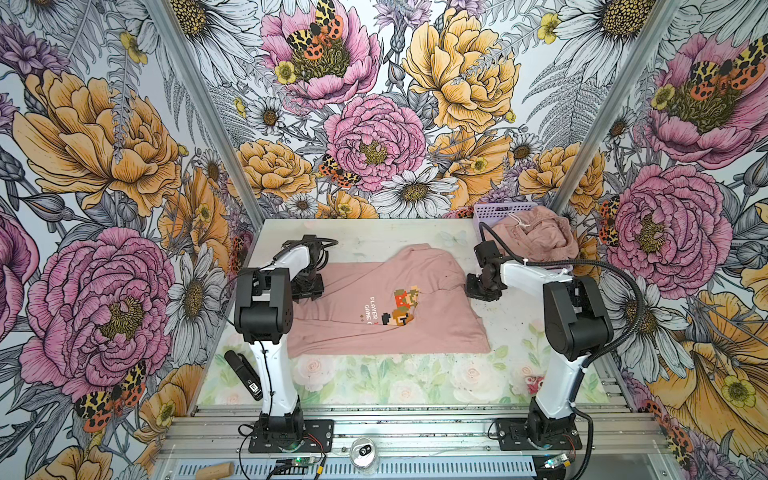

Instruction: Fold and stack the mixed laundry pile

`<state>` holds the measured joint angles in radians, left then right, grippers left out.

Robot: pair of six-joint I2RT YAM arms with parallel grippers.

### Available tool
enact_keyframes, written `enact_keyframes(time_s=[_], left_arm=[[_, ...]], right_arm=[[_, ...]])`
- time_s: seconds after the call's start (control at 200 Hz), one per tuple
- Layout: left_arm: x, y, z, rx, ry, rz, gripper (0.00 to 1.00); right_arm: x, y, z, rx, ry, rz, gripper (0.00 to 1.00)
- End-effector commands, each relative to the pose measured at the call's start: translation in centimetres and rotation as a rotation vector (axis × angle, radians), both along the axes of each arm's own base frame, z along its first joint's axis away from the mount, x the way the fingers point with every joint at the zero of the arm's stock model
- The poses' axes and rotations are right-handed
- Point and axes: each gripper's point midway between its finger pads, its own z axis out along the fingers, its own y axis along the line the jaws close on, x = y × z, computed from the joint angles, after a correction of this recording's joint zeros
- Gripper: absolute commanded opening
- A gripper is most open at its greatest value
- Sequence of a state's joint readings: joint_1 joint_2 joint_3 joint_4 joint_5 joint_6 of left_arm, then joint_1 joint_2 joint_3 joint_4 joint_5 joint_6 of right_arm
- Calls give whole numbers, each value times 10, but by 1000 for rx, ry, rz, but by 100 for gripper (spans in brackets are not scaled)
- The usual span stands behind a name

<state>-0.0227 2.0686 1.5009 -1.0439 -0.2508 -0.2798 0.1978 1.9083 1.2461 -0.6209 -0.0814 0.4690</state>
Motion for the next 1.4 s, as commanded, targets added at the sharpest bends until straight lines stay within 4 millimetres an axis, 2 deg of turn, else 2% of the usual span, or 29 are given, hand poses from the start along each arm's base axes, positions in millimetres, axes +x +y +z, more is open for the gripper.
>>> enact_keyframes(time_s=[0.0,0.1,0.275,0.836,1.056,1.201,1.301,1.391], left_arm=[[-6,22,-34,56,56,22,49],[-6,24,-34,55,55,23,49],[-6,23,-34,53,57,21,49],[-5,23,-34,50,58,11,49],[-5,23,-35,51,60,7,49],[-5,21,-34,51,61,-1,49],[-6,21,-33,50,59,-2,49],[-7,20,-33,50,62,-2,49]], right_arm=[[5,4,-11,9,-7,19,29],[5,3,-11,-7,-12,28,23],[2,-7,-13,-32,-1,8,0],[0,-53,4,-233,-11,-28,0],[3,-57,6,-258,-21,-29,0],[5,-42,9,-182,-14,1,0],[-9,-37,15,-144,11,1,18],[-22,-35,21,-118,18,-3,24]])
